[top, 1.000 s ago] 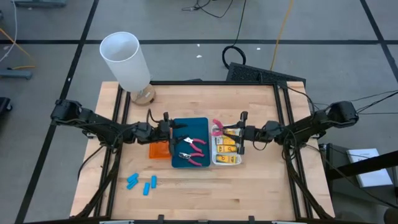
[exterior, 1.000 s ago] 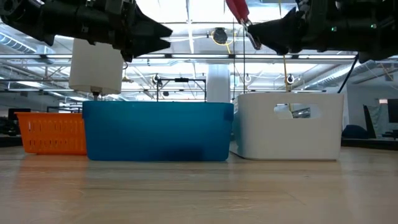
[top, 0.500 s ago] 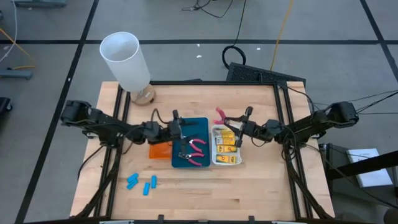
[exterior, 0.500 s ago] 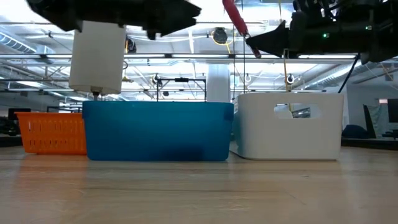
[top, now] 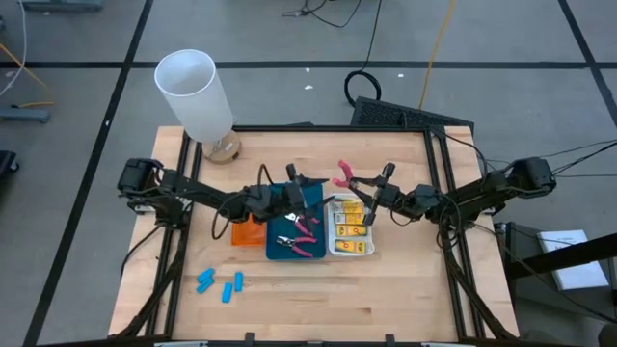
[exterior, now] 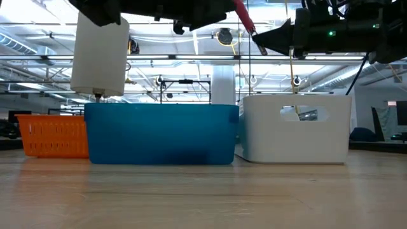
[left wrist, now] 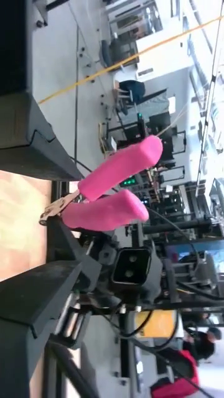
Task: Pick & Place School Supplies
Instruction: Put the pink hole puncher into the blue bin, then put the blue eraser into the orange bin
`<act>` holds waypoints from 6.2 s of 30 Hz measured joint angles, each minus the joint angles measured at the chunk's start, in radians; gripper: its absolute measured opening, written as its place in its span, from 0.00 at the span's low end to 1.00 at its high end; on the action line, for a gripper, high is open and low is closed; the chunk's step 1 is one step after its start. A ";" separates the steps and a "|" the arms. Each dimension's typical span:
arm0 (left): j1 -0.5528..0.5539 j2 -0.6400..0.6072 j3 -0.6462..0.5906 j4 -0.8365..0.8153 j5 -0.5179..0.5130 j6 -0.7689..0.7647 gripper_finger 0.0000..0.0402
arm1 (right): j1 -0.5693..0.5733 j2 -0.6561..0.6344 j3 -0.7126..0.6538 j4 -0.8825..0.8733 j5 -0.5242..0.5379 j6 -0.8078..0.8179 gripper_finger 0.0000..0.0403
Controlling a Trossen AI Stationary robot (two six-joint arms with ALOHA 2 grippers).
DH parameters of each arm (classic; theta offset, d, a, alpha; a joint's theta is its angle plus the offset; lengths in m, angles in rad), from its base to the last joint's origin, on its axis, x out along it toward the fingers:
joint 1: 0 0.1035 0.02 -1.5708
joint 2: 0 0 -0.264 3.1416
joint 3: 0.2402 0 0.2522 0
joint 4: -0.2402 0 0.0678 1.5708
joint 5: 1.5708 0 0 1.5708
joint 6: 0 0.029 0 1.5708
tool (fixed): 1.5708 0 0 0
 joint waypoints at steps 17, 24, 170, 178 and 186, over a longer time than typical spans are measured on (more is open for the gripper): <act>0.074 0.029 0.066 -0.004 0.155 -0.137 0.56 | 0.000 0.000 0.000 0.031 0.000 -0.045 0.24; 0.073 0.077 0.112 0.005 0.165 -0.126 0.56 | -0.001 0.000 0.001 0.031 0.000 -0.049 0.24; -0.293 -0.545 -0.263 -0.911 0.022 -0.603 0.59 | -0.003 -0.322 0.000 -0.518 0.100 0.263 0.52; -0.527 -0.558 -0.155 -1.589 0.143 -1.184 0.59 | -0.025 -0.322 0.000 -0.516 0.100 0.263 0.52; -0.686 -0.445 -0.156 -1.867 0.364 -1.592 0.59 | -0.051 -0.322 0.000 -0.503 0.099 0.236 0.52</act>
